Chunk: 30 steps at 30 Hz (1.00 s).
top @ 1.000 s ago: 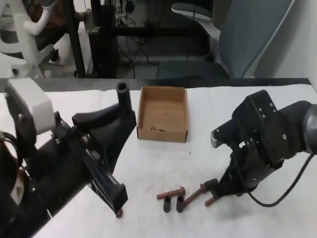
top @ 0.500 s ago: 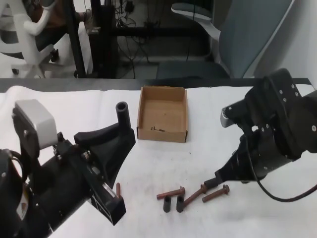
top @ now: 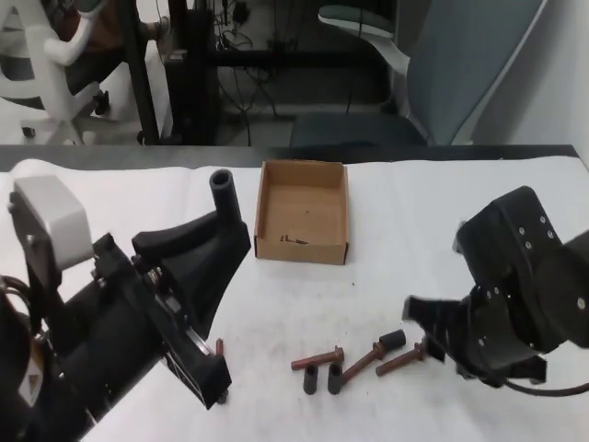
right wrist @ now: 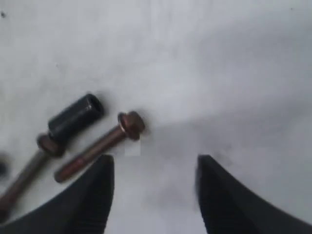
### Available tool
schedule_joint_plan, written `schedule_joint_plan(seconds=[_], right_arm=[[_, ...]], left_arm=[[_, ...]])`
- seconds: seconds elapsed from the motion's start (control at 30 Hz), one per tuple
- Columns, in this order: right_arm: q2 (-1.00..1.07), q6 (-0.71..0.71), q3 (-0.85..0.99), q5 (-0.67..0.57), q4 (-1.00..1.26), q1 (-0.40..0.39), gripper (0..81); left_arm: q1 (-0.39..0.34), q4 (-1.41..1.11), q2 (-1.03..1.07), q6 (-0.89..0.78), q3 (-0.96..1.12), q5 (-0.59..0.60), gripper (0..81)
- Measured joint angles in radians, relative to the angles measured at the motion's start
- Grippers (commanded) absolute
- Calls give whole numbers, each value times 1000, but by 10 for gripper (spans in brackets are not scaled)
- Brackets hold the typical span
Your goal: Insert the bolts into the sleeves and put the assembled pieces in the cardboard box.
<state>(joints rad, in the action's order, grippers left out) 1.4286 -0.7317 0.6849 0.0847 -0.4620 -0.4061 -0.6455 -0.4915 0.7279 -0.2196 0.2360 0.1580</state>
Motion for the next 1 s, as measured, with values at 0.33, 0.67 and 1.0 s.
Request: schedule_joint_plan(seconds=[0.33, 0.67, 1.0], right_arm=[[31, -285, -5, 61, 91, -8, 500], [109, -528, -5, 43, 79, -68, 323], [174, -541, -5, 73, 171, -70, 17]], left_arm=[[0, -13, 0, 0, 0, 0, 18], [0, -89, -10, -1, -1, 41, 18], [0, -97, -41, -1, -1, 93, 18]])
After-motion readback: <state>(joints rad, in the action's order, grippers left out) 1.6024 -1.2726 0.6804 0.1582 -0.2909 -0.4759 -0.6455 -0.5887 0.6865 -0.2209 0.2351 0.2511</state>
